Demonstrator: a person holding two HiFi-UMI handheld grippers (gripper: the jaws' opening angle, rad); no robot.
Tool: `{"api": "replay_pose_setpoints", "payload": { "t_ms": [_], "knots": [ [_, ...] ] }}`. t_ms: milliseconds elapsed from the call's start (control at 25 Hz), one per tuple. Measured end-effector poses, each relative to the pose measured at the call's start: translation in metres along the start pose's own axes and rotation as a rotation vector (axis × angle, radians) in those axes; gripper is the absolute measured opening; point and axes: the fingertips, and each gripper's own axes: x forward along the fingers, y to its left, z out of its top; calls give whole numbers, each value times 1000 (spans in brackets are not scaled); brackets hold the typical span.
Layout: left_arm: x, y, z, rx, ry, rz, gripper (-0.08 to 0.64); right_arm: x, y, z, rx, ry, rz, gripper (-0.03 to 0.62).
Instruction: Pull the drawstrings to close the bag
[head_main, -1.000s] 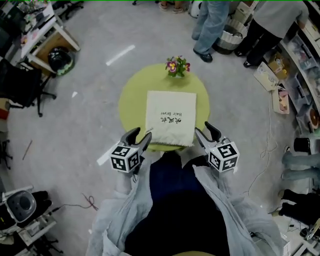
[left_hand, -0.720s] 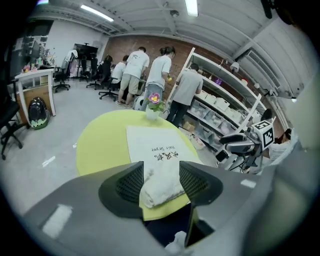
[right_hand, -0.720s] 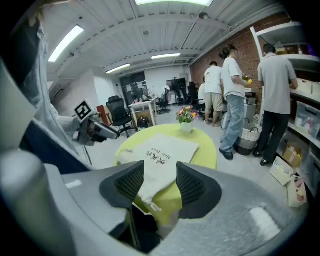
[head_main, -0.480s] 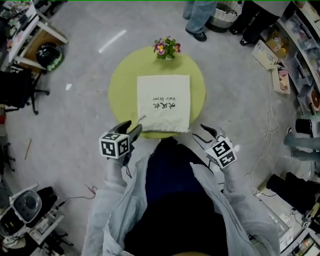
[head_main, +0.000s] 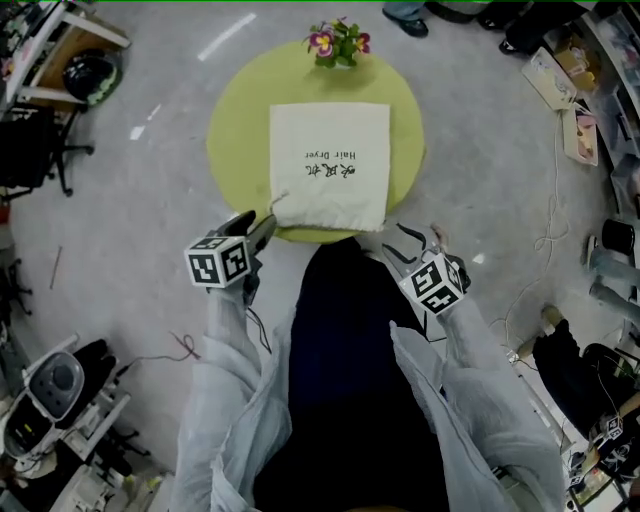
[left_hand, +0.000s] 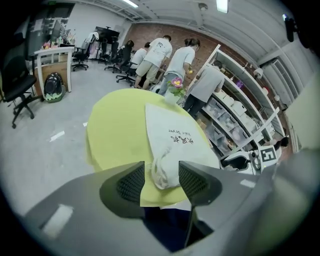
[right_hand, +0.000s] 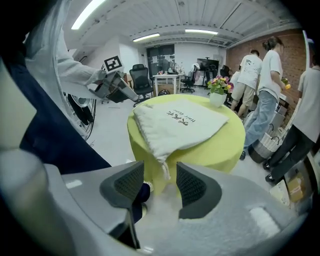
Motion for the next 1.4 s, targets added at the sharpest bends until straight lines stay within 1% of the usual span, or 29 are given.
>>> {"api": "replay_pose_setpoints", "payload": {
  "t_ms": [200,360,480,520,600,680,800,840,960,1040,1200,1400],
  "knots": [
    [16,7,10,48,13,-2,219,18,-1,-14,-16,35,11,204],
    [24,9,15,75,25,-12,209,34,0,-17,-43,49,16,204],
    [29,9,15,96,28,-7,181,45,1,-15,-71,55,11,201],
    [30,8,14,108,31,-5,172,47,-1,-15,-77,54,0,196],
    [33,6,11,131,41,-1,161,48,-5,-17,-73,46,-22,138],
    [35,3,7,149,54,3,146,49,-6,-20,-60,49,-19,135],
    [39,2,3,167,80,20,127,54,-5,-21,-74,61,-13,132],
    [40,2,2,167,88,25,115,56,-5,-20,-80,69,-18,123],
    [41,0,2,150,92,29,63,61,-8,-20,-84,87,-44,52],
    [38,-2,4,134,78,29,55,62,-7,-20,-79,87,-44,26],
    [26,-4,9,108,47,22,38,58,-5,-26,-74,95,-41,20],
    [15,-3,16,123,2,84,31,47,-6,-34,-70,122,-60,18]
  ]
}}
